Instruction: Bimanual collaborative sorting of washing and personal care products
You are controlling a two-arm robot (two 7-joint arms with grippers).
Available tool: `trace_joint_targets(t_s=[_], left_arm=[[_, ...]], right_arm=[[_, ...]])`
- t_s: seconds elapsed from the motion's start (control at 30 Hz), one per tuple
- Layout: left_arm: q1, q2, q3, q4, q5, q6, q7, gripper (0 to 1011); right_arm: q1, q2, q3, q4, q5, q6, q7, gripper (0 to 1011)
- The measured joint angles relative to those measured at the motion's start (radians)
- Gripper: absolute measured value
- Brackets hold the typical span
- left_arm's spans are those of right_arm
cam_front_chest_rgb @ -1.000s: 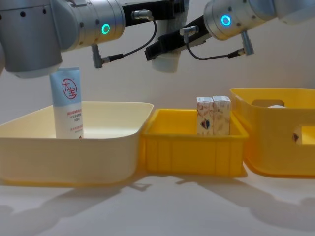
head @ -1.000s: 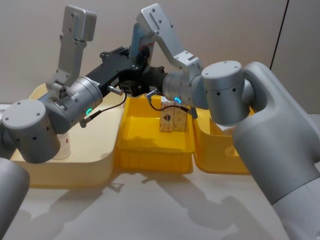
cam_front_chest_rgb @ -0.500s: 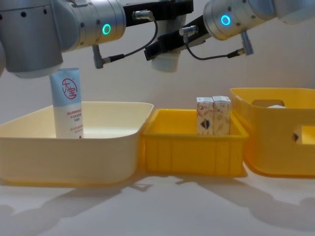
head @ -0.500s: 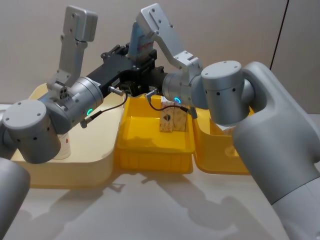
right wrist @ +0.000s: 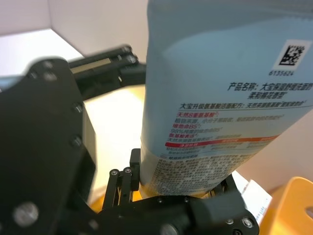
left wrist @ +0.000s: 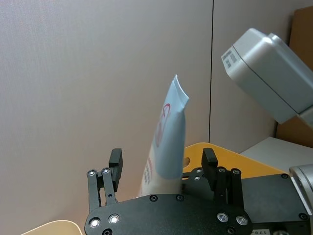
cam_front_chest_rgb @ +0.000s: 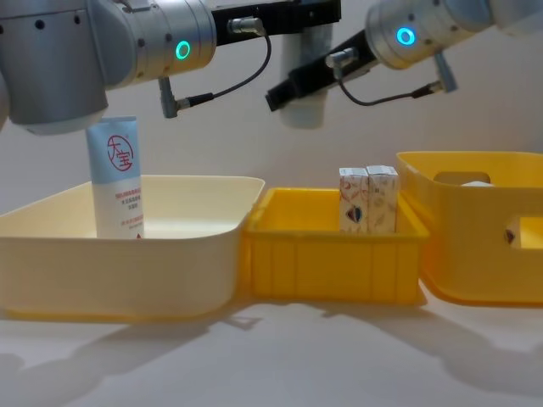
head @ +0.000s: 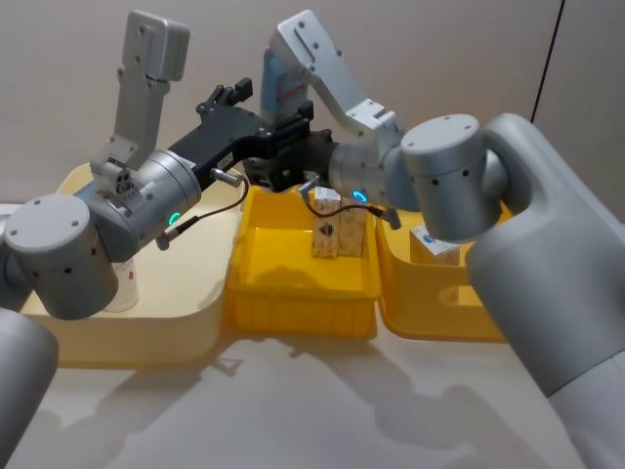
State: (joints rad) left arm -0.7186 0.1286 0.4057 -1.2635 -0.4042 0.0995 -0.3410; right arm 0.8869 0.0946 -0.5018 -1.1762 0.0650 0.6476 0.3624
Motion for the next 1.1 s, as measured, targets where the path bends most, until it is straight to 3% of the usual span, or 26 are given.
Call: trace_joint_targets(t_s=[0.53, 0.9, 1.1], left_arm=[[0.0, 0.0, 0.0, 0.0, 0.0, 0.0, 0.001, 1003], [0.0, 0.0, 0.0, 0.0, 0.0, 0.0, 0.001, 1003], [0.0, 0.0, 0.0, 0.0, 0.0, 0.0, 0.001, 1003]], right_arm=[[-0.031, 0.083, -0.007, -0.076, -0.051, 0.055, 0.001, 660], [-0.057, 0.097, 0.031, -0.115, -0.074, 0.112, -0.054, 659], [-0.067, 0.091, 0.069, -0.128, -0.087, 0.146, -0.106, 660]])
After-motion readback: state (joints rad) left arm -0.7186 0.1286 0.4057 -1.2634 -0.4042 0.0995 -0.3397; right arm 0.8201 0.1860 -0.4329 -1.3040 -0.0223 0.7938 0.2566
